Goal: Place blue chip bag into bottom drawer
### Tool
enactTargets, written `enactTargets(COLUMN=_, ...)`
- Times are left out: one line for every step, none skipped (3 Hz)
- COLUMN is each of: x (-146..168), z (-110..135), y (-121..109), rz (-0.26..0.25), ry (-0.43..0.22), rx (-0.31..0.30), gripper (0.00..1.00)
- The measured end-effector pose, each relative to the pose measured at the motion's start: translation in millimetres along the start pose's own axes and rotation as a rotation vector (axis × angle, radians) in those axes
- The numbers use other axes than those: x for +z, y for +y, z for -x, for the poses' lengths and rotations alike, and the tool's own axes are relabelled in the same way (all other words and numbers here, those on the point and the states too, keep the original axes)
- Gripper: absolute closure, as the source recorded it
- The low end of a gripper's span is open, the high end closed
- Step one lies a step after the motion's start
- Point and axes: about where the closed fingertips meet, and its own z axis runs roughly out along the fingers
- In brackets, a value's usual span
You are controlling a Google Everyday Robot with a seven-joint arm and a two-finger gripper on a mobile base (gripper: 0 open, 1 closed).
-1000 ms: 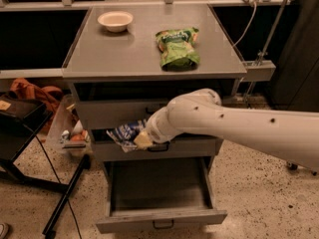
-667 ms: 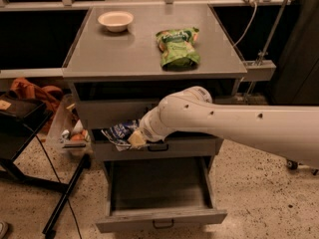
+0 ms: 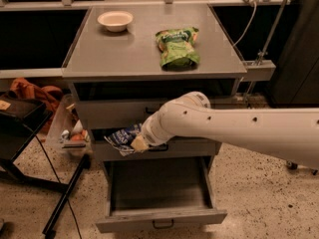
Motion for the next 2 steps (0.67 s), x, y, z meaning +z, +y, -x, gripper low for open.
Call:
enactTargets(x=25.5, z=-53.3, y=-6.1, rz=0.020, ry=0.000, rx=0.018, gripper=1.00)
enactTargets(x=50.6, z=-109.8, y=-24.4, rz=0.043, ry=-0.059, rx=0.105, gripper=1.00)
